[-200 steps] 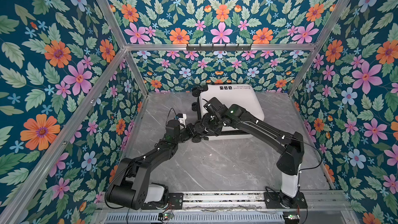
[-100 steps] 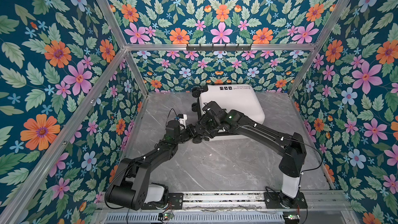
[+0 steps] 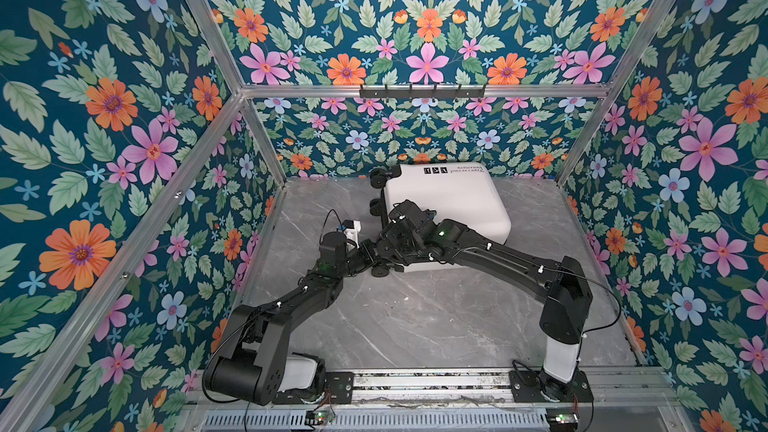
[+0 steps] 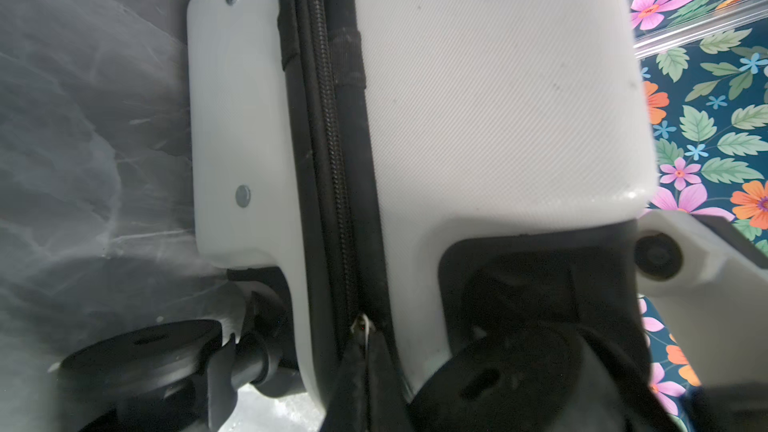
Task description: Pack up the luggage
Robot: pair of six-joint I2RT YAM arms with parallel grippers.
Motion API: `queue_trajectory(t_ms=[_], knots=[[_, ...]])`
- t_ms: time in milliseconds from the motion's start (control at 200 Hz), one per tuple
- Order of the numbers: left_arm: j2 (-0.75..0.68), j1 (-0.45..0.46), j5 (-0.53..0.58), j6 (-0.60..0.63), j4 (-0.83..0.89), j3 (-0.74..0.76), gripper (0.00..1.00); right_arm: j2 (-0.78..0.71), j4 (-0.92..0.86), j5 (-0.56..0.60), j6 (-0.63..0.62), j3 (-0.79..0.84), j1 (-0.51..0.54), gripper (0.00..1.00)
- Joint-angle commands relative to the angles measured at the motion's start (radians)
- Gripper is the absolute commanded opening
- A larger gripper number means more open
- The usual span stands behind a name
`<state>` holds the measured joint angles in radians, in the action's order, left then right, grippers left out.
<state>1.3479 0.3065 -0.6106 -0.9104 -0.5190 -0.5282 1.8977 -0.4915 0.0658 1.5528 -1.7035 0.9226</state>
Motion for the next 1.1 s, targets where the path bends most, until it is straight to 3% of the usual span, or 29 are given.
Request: queue_trajectory(t_ms=[0, 220, 330, 510, 625, 1100], knots=[[-0.007, 0.001, -0.063, 0.02, -0.019, 0.006, 0.0, 0.039, 0.014, -0.042, 0.081, -0.022, 0.0, 0.72], [-0.013, 0.002, -0.067, 0.021, -0.026, 0.018, 0.0, 0.069, 0.064, -0.052, 0.157, 0.01, 0.0, 0.66], [-0.017, 0.002, -0.071, 0.019, -0.03, 0.02, 0.0, 0.068, 0.082, -0.04, 0.158, 0.018, -0.001, 0.53], [-0.024, 0.002, -0.076, 0.013, -0.055, 0.039, 0.0, 0.065, 0.128, -0.022, 0.152, 0.009, 0.0, 0.16], [-0.038, 0.002, -0.078, 0.015, -0.069, 0.052, 0.0, 0.091, 0.134, -0.026, 0.147, -0.033, -0.001, 0.0], [-0.173, 0.002, -0.075, 0.031, -0.048, 0.13, 0.0, 0.203, 0.083, 0.029, 0.139, -0.278, -0.03, 0.0]])
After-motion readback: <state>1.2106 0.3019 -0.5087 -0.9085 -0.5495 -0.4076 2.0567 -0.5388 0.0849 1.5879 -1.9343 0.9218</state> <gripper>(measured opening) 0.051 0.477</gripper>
